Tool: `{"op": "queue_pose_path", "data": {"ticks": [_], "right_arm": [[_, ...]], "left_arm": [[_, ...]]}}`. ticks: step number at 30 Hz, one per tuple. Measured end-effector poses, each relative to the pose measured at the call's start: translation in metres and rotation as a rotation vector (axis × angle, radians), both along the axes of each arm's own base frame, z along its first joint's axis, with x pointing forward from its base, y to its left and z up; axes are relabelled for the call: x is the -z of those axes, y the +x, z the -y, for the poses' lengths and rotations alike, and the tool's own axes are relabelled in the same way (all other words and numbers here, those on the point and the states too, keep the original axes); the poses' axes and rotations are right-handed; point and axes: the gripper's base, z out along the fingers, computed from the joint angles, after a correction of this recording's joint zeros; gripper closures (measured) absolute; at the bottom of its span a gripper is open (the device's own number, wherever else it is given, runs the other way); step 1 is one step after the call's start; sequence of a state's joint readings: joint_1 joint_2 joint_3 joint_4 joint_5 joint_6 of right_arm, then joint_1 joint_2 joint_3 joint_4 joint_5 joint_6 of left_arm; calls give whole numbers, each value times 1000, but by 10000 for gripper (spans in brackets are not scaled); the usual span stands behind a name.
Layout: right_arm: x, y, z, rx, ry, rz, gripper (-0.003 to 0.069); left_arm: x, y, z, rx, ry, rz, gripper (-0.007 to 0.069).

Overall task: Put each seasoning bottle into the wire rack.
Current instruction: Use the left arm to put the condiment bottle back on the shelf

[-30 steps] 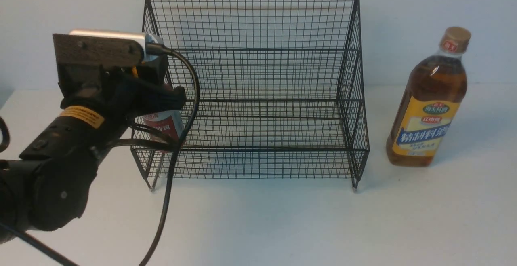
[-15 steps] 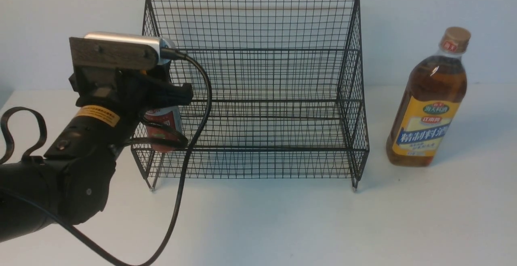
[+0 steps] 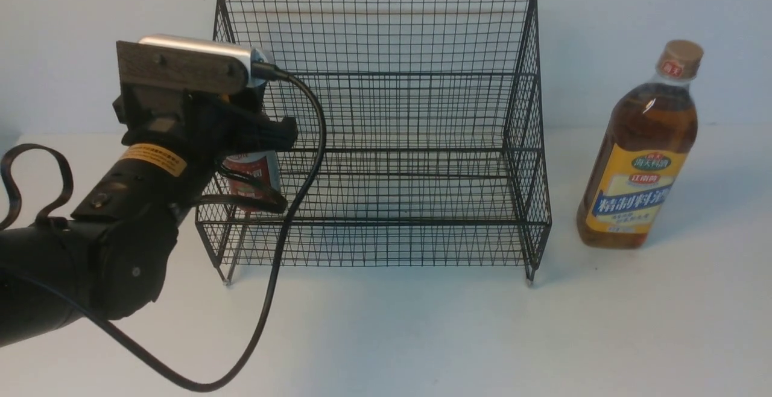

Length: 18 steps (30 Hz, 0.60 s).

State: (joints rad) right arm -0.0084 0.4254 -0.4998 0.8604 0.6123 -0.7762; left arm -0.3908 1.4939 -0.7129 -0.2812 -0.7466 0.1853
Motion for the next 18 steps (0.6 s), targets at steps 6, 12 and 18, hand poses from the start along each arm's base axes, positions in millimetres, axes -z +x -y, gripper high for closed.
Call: {"op": "queue_pose_path", "data": {"ticks": [6, 12, 18], "right_arm": [[0, 0, 0, -1, 0, -1, 673], [1, 0, -1, -8, -1, -7, 673], [3, -1, -2, -25, -4, -26, 673]], "left_arm": [[7, 1, 2, 19, 19, -77, 364], [25, 4, 5, 36, 48, -185, 364], [32, 4, 6, 46, 62, -234, 364]]}}
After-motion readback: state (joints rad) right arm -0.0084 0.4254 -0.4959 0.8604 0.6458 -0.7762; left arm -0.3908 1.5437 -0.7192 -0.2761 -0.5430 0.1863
